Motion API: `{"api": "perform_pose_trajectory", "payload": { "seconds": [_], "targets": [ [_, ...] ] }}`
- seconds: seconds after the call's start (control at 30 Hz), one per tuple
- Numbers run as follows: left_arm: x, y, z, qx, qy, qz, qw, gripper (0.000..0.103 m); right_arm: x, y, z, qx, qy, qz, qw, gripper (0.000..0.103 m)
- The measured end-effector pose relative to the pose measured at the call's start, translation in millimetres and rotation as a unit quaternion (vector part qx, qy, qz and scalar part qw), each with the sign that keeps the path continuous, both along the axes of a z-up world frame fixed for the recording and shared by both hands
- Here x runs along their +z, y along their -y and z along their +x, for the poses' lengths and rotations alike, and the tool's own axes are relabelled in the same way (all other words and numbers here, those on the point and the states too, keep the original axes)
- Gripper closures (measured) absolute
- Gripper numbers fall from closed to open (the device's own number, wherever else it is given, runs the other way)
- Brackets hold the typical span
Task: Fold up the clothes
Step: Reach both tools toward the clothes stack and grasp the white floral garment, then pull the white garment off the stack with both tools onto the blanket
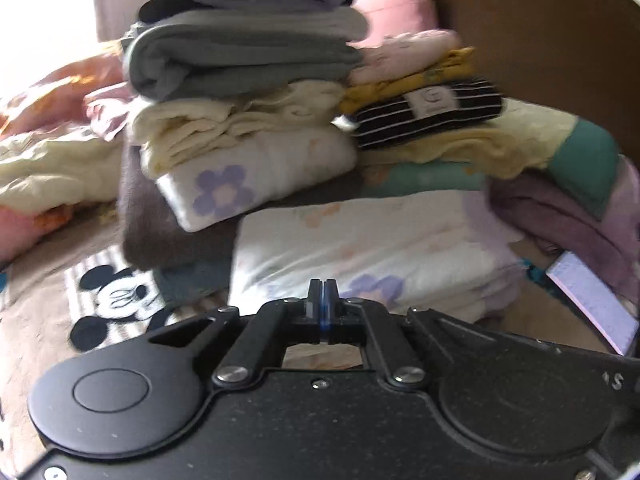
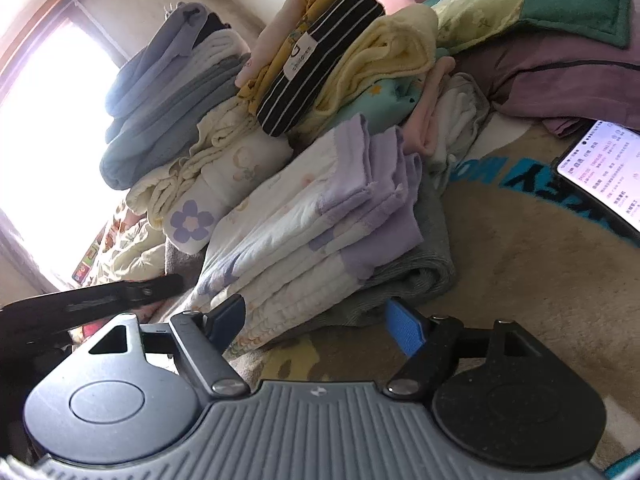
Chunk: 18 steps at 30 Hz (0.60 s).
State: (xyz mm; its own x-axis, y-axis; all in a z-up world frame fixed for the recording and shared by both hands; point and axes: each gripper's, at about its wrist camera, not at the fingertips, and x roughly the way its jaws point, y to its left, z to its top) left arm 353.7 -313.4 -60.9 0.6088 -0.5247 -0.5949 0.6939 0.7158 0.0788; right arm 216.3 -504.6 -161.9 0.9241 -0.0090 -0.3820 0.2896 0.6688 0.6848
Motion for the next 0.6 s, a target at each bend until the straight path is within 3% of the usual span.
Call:
{"api": "perform_pose_trajectory", "payload": {
  "seconds": [0.07,0.23,0.27,0.33,0.37,0.5,0.6],
  "targets": [
    [-3.5,6.8,-5.9,-0.016,0.022,0.032,0.9991,0.045,-0.7,3.0,-3.9,-0.006,0.004,0.009,1.0,0.021],
    [-11.5,24.8,-10.1,-0.048,0.04,0.065,0.9959,0.046,-1.7,11.4,-9.9,-0.017,0.005,0.011,1.0,0.02],
    [-13.3,29.2,-9.8,-0.054,0.044,0.071,0.9951,0.049,-2.5,12.7,-10.1,-0.018,0.004,0.012,1.0,0.02],
    [-18.9,38.4,-9.5,-0.064,0.054,0.1,0.9914,0.076,-4.0,15.2,-10.2,-0.018,0.002,0.014,1.0,0.02],
    [-20.2,40.8,-9.5,-0.063,0.059,0.109,0.9903,0.096,-4.0,15.7,-9.9,-0.018,0.001,0.014,1.0,0.019],
    [-1.7,27.0,-16.9,-0.022,0.084,0.064,0.9941,0.102,-3.3,14.7,-7.6,-0.013,0.003,0.012,1.0,0.019],
    [29.0,-1.9,-30.5,0.013,0.106,0.007,0.9943,0.103,-2.3,13.3,-6.8,-0.011,0.004,0.012,1.0,0.018]
  ]
}}
